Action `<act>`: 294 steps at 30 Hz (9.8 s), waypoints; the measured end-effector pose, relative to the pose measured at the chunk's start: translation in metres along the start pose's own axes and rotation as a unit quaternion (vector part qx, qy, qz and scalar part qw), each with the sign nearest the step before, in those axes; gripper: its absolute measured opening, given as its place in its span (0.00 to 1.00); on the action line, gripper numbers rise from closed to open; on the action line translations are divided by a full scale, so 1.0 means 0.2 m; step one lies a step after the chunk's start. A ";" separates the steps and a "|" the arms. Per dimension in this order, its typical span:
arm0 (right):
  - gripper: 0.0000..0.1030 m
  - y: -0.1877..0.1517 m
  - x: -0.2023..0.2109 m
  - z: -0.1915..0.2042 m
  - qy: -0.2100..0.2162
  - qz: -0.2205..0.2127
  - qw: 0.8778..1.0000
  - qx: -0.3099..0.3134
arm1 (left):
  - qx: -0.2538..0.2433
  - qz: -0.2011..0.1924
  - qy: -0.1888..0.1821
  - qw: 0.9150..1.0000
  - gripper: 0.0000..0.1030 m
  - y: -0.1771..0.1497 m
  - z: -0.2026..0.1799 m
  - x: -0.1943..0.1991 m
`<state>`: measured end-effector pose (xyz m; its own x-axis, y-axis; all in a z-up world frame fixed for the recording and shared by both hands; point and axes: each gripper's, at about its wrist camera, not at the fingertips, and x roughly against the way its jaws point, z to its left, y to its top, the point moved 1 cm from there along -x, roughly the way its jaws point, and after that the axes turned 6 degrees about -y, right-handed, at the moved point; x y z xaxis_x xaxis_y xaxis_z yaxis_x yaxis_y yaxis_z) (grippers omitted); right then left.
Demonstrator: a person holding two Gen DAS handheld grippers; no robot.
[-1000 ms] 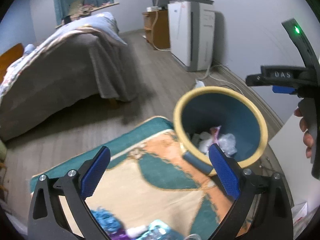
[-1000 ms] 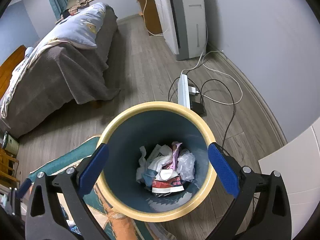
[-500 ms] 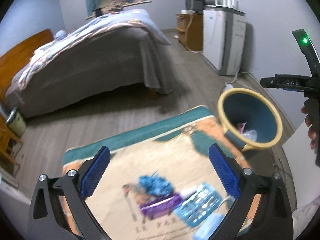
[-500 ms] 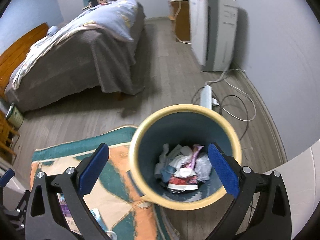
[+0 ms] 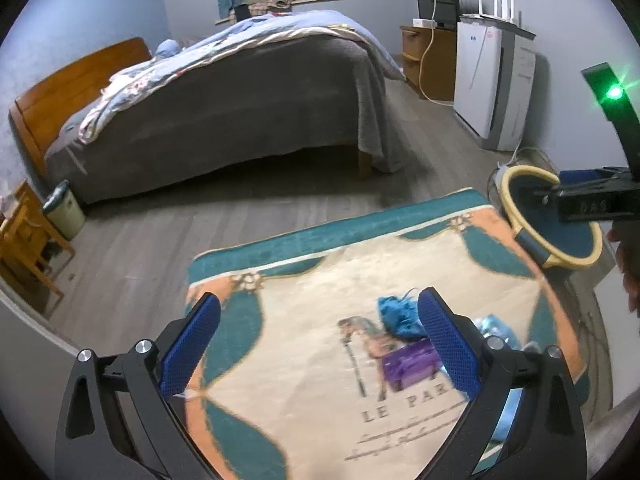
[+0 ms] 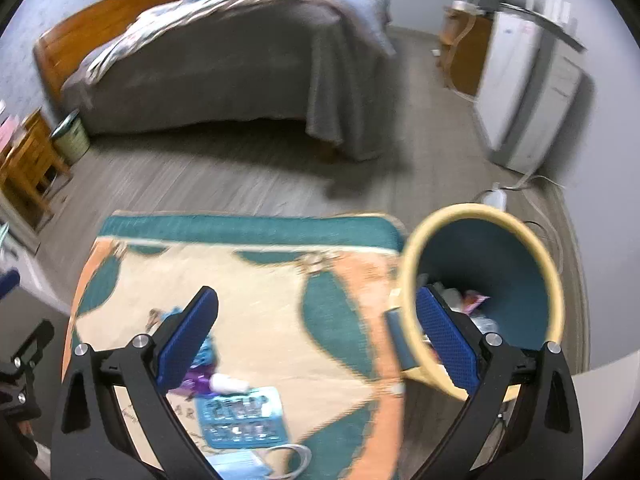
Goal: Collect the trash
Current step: 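Move both open tools back over the remaining trash on the mat, then grasp the crumpled blue plastic bag with the right tool while the left grasps the purple spray bottle, then carry the blue bag over the bin with the right tool while the left carries the spray bottle, then open both tools over the bin, dropping the spray bottle and blue bag, then move both open tools back over the mask and blister pack on the mat, then grasp the blue face mask with the left tool while the right grasps the blue blister pack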
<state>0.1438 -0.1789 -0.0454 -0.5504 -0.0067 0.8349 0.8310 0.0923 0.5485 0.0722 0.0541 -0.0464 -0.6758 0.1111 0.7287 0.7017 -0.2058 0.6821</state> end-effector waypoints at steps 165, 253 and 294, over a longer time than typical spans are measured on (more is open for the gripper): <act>0.30 -0.24 -0.31 -1.44 -0.049 0.081 0.964 -0.249 | -0.176 0.046 -0.233 0.955 0.32 0.44 -1.56 -0.71; 0.94 -0.36 -0.10 -0.26 -0.022 0.132 0.983 -0.125 | -0.101 0.183 -0.192 0.959 0.17 -0.47 -0.74 -0.25; 0.93 -0.50 -0.49 0.57 0.039 0.186 0.951 0.245 | 0.158 0.135 -0.144 0.968 0.17 -0.18 0.17 -0.42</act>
<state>0.1055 -0.0738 -0.1867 -0.2029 0.0444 0.9782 0.8190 0.5552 0.1447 0.1112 0.0858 -0.1300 -0.3998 0.3696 0.8388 0.9084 0.0373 0.4165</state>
